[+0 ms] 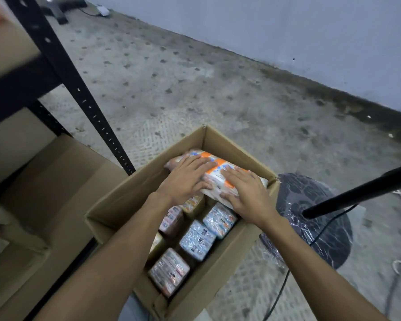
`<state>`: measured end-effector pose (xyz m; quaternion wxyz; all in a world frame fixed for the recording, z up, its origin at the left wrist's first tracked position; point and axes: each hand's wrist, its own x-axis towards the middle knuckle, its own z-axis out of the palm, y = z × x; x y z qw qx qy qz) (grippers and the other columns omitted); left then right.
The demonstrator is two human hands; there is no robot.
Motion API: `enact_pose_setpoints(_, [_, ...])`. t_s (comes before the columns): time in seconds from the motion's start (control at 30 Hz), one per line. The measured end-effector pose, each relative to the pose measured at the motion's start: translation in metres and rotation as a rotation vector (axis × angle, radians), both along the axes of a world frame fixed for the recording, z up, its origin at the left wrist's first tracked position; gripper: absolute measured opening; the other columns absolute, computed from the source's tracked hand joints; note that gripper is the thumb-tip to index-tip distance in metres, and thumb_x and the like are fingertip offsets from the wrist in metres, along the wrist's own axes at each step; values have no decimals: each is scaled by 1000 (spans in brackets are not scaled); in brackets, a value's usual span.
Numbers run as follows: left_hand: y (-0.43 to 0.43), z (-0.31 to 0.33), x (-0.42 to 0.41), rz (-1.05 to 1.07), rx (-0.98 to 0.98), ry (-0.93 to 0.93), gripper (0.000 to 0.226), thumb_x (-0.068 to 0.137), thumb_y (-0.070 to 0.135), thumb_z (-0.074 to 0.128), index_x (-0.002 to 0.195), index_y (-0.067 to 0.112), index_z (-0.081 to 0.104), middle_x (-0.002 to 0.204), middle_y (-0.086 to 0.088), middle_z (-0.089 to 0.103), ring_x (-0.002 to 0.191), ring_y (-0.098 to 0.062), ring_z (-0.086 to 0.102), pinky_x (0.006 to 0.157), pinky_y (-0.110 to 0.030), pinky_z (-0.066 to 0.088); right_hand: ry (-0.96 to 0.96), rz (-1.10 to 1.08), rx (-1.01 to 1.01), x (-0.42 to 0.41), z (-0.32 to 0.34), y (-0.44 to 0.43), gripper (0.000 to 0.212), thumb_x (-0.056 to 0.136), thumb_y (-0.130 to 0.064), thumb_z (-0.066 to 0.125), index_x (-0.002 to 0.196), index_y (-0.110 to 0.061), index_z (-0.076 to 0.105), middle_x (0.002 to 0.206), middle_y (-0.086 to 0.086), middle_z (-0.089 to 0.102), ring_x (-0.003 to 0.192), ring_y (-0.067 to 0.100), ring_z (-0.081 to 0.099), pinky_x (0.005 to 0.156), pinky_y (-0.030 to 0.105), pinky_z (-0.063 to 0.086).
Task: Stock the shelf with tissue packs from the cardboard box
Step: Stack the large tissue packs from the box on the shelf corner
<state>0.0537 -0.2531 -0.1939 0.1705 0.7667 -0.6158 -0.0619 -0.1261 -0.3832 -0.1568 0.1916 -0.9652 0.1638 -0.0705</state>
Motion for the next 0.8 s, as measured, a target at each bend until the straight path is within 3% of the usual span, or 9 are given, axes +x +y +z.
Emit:
enact_pose_setpoints(0.23, [41,43,-10,71,-55,19,59,93,57,37,145,30,33,146,4,41,138,-16,31,116,-43,21,-64,55,-35,-3,40,32,51,85,-40,51,132,-20,52,137,4,54,130,25,47,106,50,34])
enact_pose_setpoints(0.43, [78,101,-32,153,-188,-39,58,91,51,47,143,27,38,145,3,43,136,-16,31,111,-24,12,-186,113,-123,-13,86,60,46,85,-38,55,127,-19,56,132,3,59,126,26,52,101,51,40])
enact_pose_setpoints(0.6, [117,157,-39,216,-232,-104,59,90,55,41,143,30,38,148,5,41,139,-15,30,115,-34,18,-345,175,-202,-13,133,93,45,84,-33,60,125,-15,59,127,8,62,121,29,55,96,49,44])
enact_pose_setpoints(0.8, [174,227,-33,262,-306,-257,59,91,54,45,143,27,39,148,1,42,139,-17,30,115,-38,21,-509,229,-285,-3,192,142,43,85,-31,59,126,-15,57,130,5,60,124,27,52,98,44,40])
